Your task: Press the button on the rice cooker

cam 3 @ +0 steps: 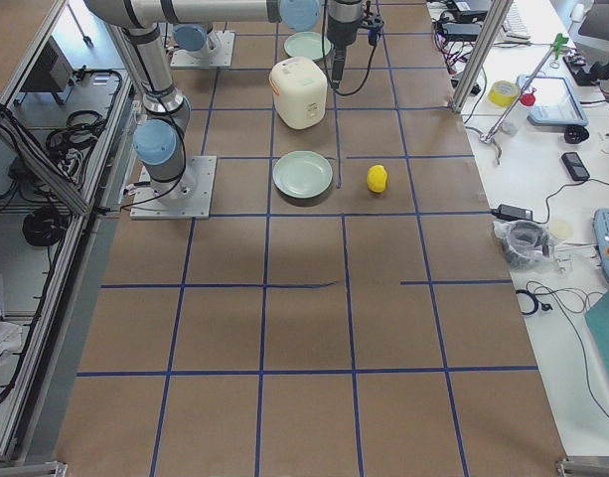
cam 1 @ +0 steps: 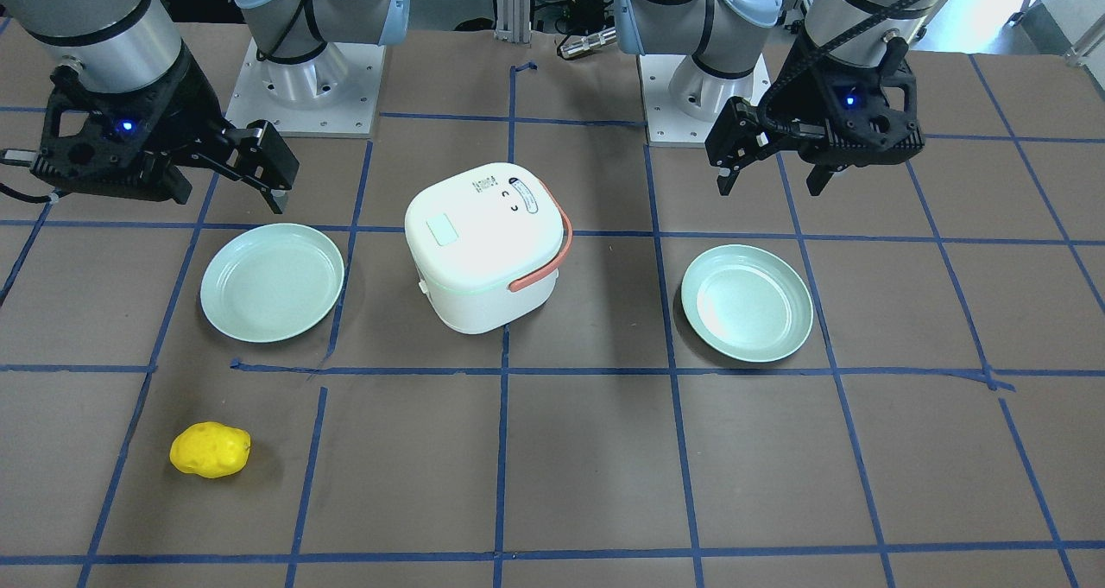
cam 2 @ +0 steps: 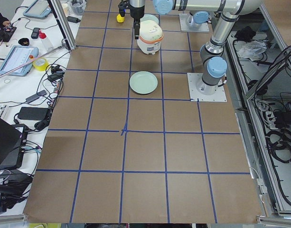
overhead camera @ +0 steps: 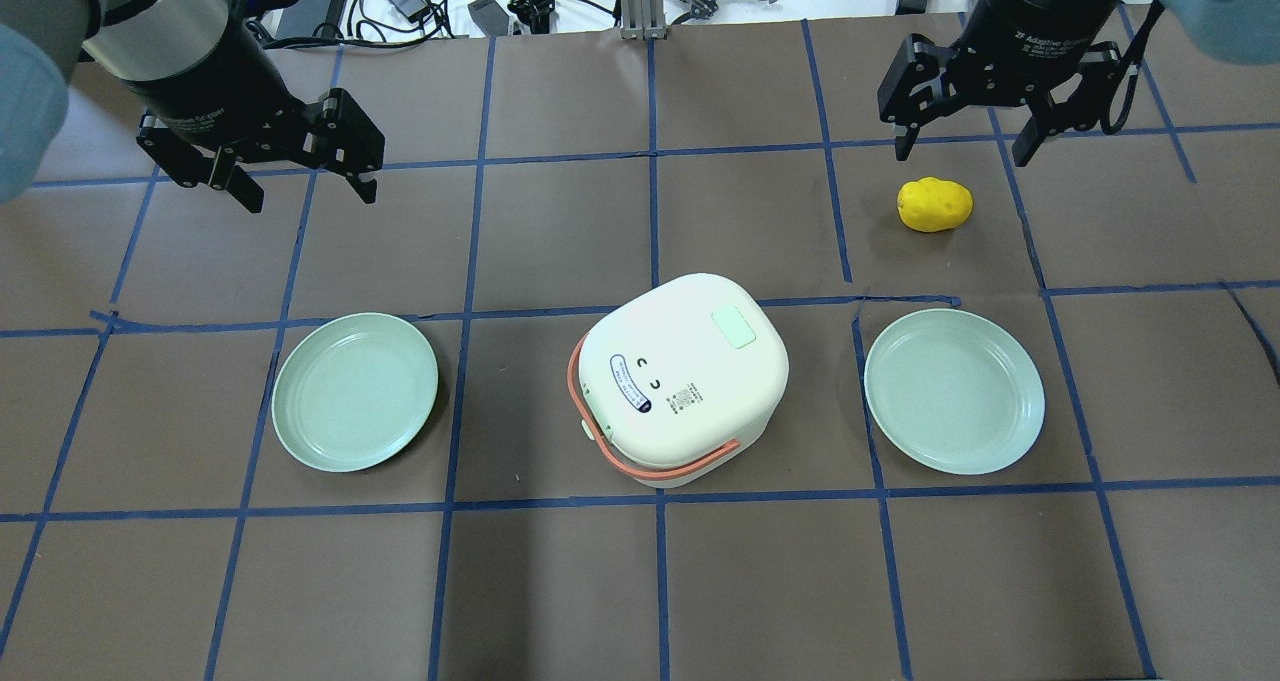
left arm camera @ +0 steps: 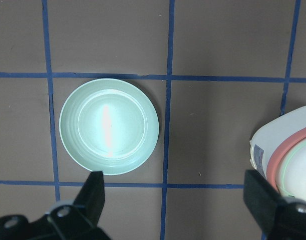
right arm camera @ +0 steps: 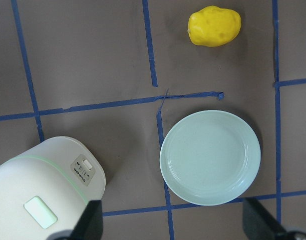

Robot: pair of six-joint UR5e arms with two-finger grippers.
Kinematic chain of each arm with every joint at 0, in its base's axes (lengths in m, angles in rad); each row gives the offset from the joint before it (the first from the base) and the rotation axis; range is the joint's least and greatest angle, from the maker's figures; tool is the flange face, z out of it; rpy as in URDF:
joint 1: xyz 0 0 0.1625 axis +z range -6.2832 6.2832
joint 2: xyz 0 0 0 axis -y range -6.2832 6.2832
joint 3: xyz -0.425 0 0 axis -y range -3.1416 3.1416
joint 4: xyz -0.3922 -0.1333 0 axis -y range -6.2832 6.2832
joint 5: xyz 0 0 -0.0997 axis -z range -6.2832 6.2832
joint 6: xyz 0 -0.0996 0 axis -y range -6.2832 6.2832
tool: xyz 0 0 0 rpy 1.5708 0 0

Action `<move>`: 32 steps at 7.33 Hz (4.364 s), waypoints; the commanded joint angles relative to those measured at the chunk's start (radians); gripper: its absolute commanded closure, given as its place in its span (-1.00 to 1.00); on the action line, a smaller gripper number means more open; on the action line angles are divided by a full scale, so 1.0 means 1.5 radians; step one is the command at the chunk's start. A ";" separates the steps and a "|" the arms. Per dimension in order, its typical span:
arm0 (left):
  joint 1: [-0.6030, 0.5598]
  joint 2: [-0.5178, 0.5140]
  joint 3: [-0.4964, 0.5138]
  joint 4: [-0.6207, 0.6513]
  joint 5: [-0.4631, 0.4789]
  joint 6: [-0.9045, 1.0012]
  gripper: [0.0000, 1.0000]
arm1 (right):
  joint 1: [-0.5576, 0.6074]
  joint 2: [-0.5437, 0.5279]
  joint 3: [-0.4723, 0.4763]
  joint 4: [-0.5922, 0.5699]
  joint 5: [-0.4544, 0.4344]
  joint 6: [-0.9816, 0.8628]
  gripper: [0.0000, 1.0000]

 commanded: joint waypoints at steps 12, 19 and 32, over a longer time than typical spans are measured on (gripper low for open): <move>0.000 0.000 0.000 0.000 0.000 -0.001 -1.00 | 0.000 0.002 -0.001 -0.002 -0.021 0.006 -1.00; 0.000 0.000 0.000 0.000 0.000 0.000 -1.00 | 0.056 0.009 0.017 0.000 0.010 0.047 1.00; 0.000 0.000 0.000 0.000 0.000 -0.001 -1.00 | 0.182 0.038 0.164 -0.149 0.092 0.144 1.00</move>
